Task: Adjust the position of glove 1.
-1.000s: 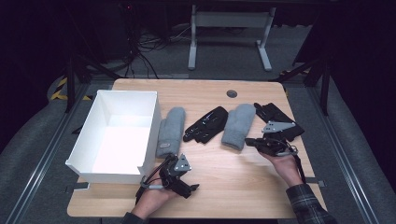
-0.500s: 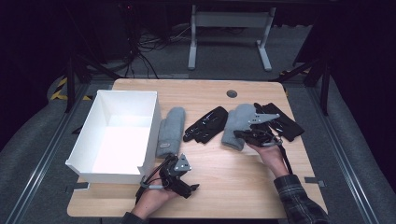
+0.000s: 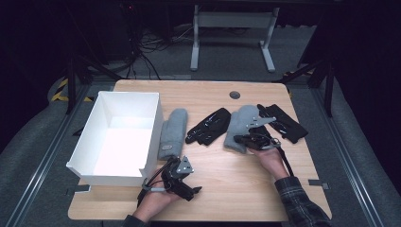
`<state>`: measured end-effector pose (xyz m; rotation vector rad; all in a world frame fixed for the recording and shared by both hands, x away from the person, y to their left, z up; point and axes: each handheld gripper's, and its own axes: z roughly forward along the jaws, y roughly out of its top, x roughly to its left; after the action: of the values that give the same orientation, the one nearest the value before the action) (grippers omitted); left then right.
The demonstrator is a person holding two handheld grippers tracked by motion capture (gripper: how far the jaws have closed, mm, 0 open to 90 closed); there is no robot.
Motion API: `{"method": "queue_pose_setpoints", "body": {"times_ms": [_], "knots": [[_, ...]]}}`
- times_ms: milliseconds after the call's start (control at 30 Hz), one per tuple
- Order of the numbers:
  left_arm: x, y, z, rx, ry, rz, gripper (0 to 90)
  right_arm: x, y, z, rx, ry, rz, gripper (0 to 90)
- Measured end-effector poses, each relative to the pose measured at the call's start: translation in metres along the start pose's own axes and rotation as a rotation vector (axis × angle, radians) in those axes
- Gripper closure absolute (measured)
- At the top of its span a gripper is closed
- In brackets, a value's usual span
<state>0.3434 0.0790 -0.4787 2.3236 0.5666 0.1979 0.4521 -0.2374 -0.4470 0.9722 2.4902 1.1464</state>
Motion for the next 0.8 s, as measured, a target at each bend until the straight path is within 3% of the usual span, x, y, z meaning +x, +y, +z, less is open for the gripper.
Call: {"method": "queue_pose_setpoints", "body": {"times_ms": [300,800], "knots": [[0.000,0.000,0.000,0.000,0.001,-0.001,0.2,0.009,-0.002,-0.005,0.023,0.009,-0.024,90.0],[0.000,0.000,0.000,0.000,0.002,-0.004,0.2,0.038,-0.017,-0.022,0.057,0.036,-0.059,90.0]]}}
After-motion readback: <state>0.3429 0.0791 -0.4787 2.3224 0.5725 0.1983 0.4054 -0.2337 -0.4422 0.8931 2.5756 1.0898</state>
